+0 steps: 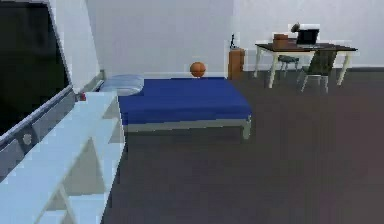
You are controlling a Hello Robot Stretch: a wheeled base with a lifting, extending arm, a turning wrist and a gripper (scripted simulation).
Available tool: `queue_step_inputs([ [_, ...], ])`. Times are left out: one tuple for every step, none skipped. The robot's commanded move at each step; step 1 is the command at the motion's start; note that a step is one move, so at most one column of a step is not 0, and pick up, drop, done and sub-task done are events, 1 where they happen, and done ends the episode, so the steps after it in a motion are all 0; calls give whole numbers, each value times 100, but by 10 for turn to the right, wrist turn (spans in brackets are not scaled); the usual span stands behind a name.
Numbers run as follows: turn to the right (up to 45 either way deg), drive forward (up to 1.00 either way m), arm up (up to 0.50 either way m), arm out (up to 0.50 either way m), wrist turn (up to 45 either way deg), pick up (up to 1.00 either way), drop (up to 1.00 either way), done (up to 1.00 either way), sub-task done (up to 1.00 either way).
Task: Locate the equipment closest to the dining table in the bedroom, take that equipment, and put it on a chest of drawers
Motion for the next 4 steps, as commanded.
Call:
queue_step_inputs([
  [450, 0, 0, 0, 0, 0, 0, 0, 0],
  [360, 0, 0, 0, 0, 0, 0, 0, 0],
  [0, 10, 0, 0, 0, 0, 0, 0, 0],
  [-450, 0, 0, 0, 0, 0, 0, 0, 0],
])
